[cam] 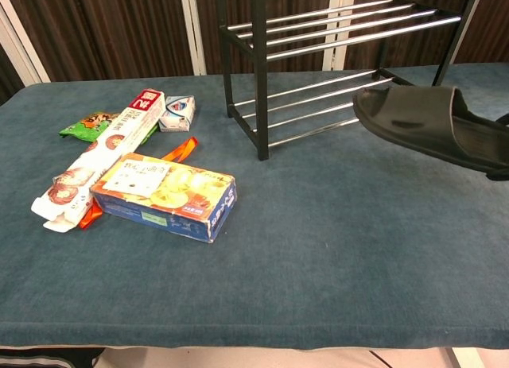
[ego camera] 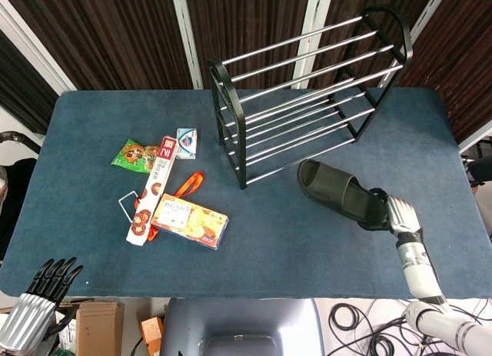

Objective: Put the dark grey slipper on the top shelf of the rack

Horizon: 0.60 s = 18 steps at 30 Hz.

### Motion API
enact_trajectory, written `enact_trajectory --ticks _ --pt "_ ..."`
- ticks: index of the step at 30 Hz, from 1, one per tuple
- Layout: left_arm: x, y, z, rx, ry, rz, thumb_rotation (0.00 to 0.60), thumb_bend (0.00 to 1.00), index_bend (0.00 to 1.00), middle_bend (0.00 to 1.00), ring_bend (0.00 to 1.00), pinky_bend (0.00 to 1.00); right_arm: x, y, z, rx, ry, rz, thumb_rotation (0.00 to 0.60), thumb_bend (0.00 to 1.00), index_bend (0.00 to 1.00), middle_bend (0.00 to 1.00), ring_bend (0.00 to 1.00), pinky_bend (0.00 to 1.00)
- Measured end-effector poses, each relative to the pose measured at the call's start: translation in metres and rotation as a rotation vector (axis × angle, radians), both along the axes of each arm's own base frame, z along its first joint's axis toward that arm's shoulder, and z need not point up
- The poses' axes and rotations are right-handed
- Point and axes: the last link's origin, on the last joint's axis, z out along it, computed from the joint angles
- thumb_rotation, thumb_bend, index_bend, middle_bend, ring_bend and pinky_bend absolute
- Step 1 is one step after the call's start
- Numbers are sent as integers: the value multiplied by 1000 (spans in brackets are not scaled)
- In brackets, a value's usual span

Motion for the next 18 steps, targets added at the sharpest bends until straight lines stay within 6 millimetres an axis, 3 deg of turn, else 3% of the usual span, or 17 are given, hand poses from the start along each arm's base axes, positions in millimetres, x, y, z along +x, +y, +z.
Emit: enact_trajectory --ticks 3,6,18 --pt "0 0 2 6 -1 0 600 334 0 0 0 18 13 -12 -3 -18 -48 1 600 73 927 666 627 724" --pt "-2 -1 4 16 -6 7 600 336 0 0 0 18 22 -12 -7 -12 -56 20 600 73 927 666 627 724" --pt "-6 1 9 29 -13 25 600 337 0 0 0 18 29 30 -8 23 -27 128 600 73 930 668 627 720"
